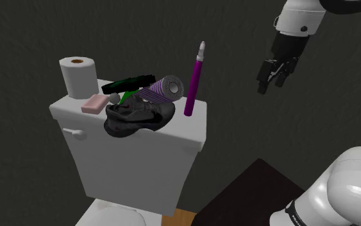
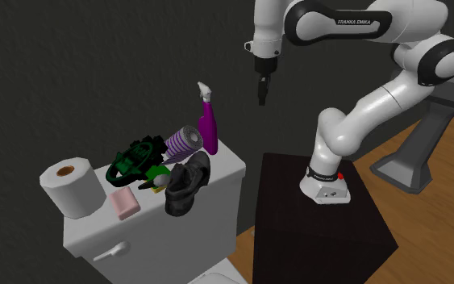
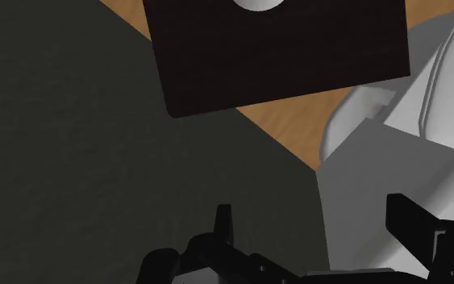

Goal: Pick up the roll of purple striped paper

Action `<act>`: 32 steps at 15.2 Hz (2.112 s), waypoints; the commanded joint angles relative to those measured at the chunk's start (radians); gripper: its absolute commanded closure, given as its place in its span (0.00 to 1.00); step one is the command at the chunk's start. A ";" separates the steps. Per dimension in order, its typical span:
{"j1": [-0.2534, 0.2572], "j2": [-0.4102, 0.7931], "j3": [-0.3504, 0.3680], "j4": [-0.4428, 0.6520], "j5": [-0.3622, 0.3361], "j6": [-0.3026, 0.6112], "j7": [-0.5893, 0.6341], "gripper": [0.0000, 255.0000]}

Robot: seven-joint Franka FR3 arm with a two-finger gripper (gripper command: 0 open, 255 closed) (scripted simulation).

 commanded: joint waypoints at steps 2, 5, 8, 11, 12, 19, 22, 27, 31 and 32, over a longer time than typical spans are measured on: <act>0.008 -0.001 0.009 -0.019 0.005 0.053 0.004 0.00; 0.032 0.004 0.036 -0.069 0.016 0.213 0.015 0.00; 0.052 0.020 0.066 -0.111 0.020 0.375 0.027 0.00; 0.069 0.048 0.099 -0.142 0.018 0.538 0.041 0.00; 0.073 0.060 0.111 -0.150 0.015 0.593 0.047 0.00; 0.070 0.171 0.209 -0.171 -0.041 0.969 0.108 0.00; 0.040 0.230 0.269 -0.160 -0.092 1.123 0.153 0.00; -0.067 0.315 0.403 -0.121 -0.215 1.336 0.260 0.00; -0.104 0.328 0.438 -0.157 -0.244 1.390 0.297 0.00; -0.115 0.331 0.448 -0.165 -0.253 1.404 0.307 0.00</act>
